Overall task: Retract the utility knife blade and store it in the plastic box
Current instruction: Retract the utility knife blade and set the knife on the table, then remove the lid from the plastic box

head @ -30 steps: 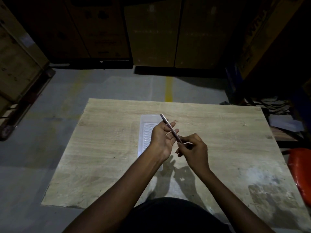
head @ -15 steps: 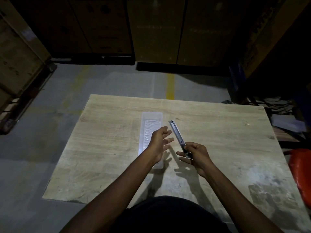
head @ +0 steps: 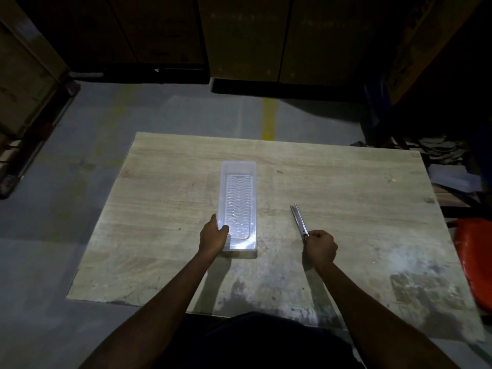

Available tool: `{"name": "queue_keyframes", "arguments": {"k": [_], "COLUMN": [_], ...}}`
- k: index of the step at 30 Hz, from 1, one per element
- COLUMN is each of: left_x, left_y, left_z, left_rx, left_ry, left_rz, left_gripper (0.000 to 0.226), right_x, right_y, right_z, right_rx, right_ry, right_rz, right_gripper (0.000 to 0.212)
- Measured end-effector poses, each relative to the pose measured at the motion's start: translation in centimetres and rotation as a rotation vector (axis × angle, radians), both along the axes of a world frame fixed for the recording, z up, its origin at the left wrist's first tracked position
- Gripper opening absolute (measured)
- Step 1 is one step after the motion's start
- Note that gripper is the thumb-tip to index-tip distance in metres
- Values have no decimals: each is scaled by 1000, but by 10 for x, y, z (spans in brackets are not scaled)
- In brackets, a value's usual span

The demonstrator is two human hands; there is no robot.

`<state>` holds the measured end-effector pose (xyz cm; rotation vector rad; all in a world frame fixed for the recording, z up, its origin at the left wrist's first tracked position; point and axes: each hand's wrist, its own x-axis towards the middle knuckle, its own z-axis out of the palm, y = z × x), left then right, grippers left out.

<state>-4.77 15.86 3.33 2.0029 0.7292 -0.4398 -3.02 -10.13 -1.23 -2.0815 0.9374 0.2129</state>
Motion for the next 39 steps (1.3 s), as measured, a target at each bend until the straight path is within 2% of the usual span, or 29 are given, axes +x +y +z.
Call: {"name": "queue_keyframes", "arguments": {"k": [3, 13, 21, 28, 30, 34, 36, 39], "left_x": [-8, -10, -10, -7, -7, -9, -11, -15], "left_y": [4, 10, 13, 14, 15, 17, 18, 21], "left_z": [-7, -7, -12, -10, -7, -6, -8, -18], "left_rx": [-14, 2, -3, -34, -66, -117, -142, -166], "left_ry": [43, 48, 44, 23, 36, 64, 73, 76], "left_rz": [-5, 18, 57, 111, 127, 205, 206, 212], "left_gripper": [54, 49, 45, 43, 36, 19, 20, 24], "right_x": [-3, -3, 0, -10, -11, -7, -4, -5], "right_y": [-4, -14, -17, -19, -11, 24, 51, 94], "right_z": [-5, -19, -19, -11, -2, 6, 14, 28], "right_rx": [-67, -179, -164, -199, -237, -211, -157, -188], "right_ry": [17, -57, -62, -74, -58, -252, -327, -326], "right_rz": [39, 47, 13, 80, 87, 363, 566, 924], "right_gripper": [15, 15, 14, 22, 25, 30, 36, 48]}}
